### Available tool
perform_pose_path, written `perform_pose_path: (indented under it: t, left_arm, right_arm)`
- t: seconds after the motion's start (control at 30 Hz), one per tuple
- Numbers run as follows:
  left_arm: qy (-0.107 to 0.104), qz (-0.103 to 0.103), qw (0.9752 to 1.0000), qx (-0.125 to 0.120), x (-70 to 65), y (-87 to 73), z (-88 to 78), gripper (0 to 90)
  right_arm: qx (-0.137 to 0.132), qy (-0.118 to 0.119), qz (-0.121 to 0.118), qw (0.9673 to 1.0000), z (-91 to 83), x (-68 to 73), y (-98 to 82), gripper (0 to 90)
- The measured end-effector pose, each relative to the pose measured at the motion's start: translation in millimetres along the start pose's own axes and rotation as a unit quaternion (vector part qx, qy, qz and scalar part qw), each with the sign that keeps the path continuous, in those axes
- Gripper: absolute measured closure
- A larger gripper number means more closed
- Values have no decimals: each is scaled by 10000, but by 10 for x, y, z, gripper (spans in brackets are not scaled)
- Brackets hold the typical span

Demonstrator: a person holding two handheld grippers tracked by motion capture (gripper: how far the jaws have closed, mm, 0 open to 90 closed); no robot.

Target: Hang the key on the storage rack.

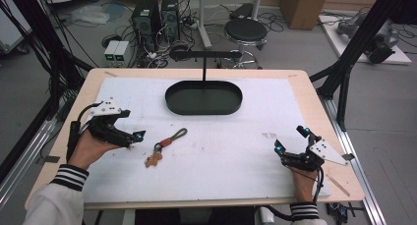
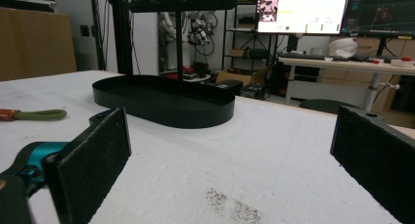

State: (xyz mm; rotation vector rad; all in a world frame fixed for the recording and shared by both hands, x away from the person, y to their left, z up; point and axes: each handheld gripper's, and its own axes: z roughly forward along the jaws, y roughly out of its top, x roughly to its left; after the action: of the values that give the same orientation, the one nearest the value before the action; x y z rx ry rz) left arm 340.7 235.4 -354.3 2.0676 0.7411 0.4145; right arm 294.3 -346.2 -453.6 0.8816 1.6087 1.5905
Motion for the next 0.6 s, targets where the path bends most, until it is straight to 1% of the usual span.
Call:
perform_pose_path:
  t: [0.03, 0.07, 0.1, 0.13, 0.17, 0.2, 0.23, 0.27, 0.33, 0.37, 0.4, 0.43, 0.47, 0.6]
  left_arm:
    - [0, 0, 10000, 0, 0, 0, 0, 39]
    - [-13, 60, 9999, 95, -6, 26, 27, 38]
    - [-50, 152, 9995, 278, -14, 75, 77, 39]
    - [-50, 152, 9995, 278, -14, 75, 77, 38]
    - [-77, 217, 9989, 410, -25, 119, 134, 39]
    - [-94, 255, 9984, 489, -32, 141, 162, 38]
    - [-94, 255, 9984, 489, -32, 141, 162, 38]
    - [-93, 284, 9980, 555, -39, 163, 191, 38]
    - [-172, 358, 9962, 773, -60, 225, 283, 39]
    - [-172, 358, 9962, 773, -60, 225, 283, 39]
    - [-219, 379, 9954, 851, -63, 242, 317, 39]
    - [-266, 414, 9935, 1028, -71, 269, 390, 39]
    - [-266, 414, 9935, 1028, -71, 269, 390, 39]
    - [-294, 546, 9895, 1302, -89, 317, 516, 39]
  right_arm:
    - [-12, -16, -34, 10000, 2, -9, 1, 4]
    - [-15, -14, -29, 10000, 2, -8, 0, 4]
    - [-15, -13, -28, 10000, 2, -8, 1, 4]
    - [-26, -17, -63, 10000, 3, -12, 1, 4]
    - [4, 2, 4, 10000, -1, 0, 0, 4]
    - [-6, -5, -17, 10000, 0, -4, 0, 4]
    - [-32, -20, -72, 10000, 3, -14, 1, 4]
    - [-32, -20, -53, 10000, 3, -11, 1, 4]
    - [-16, -12, -31, 10000, 1, -9, 0, 4]
    - [-33, -22, -59, 10000, 3, -13, 1, 4]
    - [-17, -14, -27, 10000, 1, -9, 0, 4]
    - [-22, -15, -16, 10000, 1, -8, 0, 4]
    - [-9, -9, 16, 10000, -2, -5, -1, 4]
    - [-22, -15, 3, 10000, 0, -9, -1, 4]
